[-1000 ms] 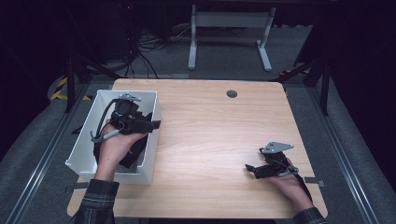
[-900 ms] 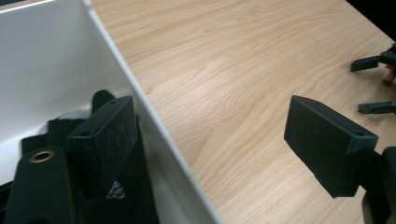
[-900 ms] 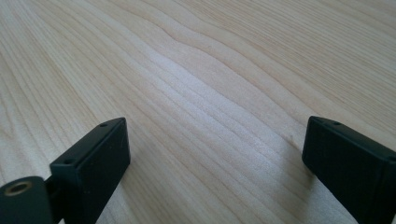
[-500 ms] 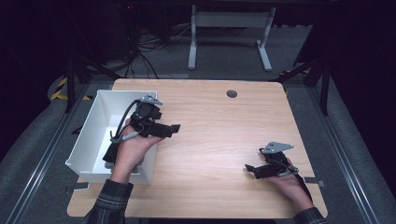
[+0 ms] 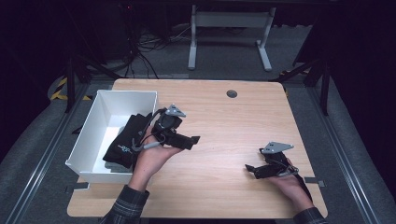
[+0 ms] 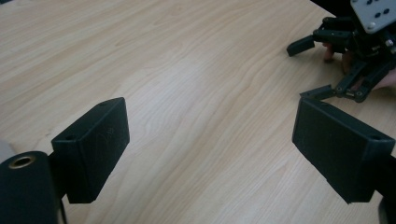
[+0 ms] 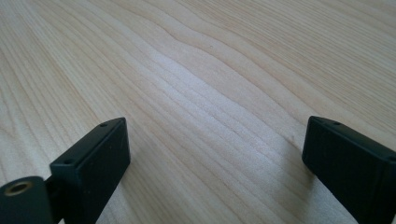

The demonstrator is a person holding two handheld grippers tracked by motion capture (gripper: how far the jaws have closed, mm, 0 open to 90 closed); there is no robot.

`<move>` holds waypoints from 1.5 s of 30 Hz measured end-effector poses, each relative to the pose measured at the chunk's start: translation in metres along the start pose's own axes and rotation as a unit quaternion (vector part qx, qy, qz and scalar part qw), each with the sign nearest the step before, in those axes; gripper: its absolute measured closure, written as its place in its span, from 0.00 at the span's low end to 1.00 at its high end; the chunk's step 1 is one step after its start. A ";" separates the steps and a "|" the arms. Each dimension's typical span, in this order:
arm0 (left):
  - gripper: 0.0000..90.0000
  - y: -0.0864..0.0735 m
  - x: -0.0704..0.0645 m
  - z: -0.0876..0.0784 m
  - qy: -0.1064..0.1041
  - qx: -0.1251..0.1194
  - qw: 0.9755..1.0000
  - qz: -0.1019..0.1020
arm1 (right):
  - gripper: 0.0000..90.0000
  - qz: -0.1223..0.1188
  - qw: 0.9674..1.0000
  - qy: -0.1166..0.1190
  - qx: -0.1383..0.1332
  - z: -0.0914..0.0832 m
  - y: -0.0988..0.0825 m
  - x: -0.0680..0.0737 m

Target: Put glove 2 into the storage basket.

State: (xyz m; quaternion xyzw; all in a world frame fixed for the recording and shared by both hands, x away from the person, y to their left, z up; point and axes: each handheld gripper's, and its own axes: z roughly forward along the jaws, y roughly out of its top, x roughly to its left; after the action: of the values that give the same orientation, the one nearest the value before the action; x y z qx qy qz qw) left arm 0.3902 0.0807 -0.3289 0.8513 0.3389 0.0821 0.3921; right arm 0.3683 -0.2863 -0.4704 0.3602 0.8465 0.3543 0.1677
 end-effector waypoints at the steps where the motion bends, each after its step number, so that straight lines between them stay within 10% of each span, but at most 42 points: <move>1: 0.13 -0.001 -0.003 0.003 -0.002 -0.001 1.000 0.001 | 0.09 0.000 1.000 0.000 0.000 0.000 0.000 0.000; 23: 0.08 -0.050 -0.039 0.079 -0.033 0.033 0.998 0.030 | 0.09 -0.002 1.000 0.001 0.000 0.000 0.000 0.000; 45: 0.04 -0.090 -0.043 0.120 0.003 0.056 0.997 0.048 | 0.09 -0.002 1.000 0.001 0.000 0.000 0.000 0.000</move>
State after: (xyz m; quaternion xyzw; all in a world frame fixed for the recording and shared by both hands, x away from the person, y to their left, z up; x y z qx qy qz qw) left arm 0.3597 0.0215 -0.4702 0.8869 0.3031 0.0839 0.3382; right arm 0.3681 -0.2861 -0.4704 0.3577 0.8475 0.3546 0.1675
